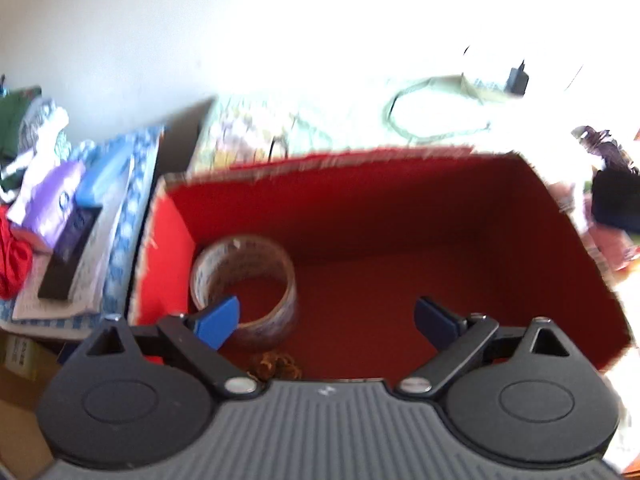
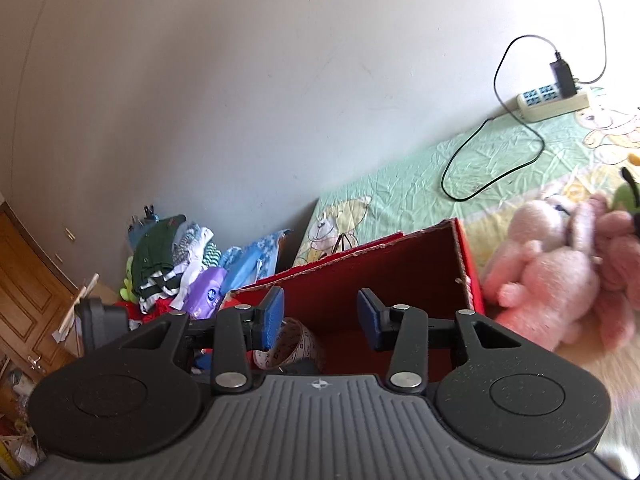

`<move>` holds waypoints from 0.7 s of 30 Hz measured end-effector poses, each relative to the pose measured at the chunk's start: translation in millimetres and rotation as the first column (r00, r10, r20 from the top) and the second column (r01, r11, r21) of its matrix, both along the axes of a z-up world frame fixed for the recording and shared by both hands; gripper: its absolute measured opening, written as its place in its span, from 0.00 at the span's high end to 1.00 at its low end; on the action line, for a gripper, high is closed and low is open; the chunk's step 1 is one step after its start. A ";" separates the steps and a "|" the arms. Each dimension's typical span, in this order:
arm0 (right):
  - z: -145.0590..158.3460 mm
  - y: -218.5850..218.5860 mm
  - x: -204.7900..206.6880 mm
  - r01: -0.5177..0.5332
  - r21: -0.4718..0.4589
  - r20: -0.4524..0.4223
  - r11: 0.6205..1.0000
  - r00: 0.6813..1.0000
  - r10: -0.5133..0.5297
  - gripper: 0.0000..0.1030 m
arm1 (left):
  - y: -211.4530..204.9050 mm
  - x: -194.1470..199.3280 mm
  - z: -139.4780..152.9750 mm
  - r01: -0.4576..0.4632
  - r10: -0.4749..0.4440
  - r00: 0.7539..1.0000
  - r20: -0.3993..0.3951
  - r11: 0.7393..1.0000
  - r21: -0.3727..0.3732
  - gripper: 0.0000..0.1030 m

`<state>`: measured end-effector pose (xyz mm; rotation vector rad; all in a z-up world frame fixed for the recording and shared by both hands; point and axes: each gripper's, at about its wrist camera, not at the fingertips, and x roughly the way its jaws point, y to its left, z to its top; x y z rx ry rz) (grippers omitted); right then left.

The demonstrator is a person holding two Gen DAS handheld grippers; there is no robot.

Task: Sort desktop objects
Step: 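Withdraw the right gripper from the box toward the red packet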

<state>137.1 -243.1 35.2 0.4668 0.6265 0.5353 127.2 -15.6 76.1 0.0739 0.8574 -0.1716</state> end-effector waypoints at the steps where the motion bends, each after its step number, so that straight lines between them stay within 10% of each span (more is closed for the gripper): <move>1: 0.5 -4.8 -8.7 0.003 -0.001 0.014 1.000 1.000 -0.003 0.55 | -4.2 -5.8 6.2 0.008 -0.007 1.000 0.022 1.000 -0.006 0.05; 8: -10.9 -23.3 -53.1 -0.048 -0.050 0.050 0.998 0.997 0.050 0.54 | -3.7 -22.1 -16.0 0.112 -0.107 0.991 0.083 0.992 -0.056 0.06; 21: -79.5 -38.7 -47.3 -0.273 0.046 -0.197 0.961 0.940 0.277 0.61 | -31.4 -89.7 -30.0 0.099 -0.094 0.994 0.048 0.989 -0.111 0.23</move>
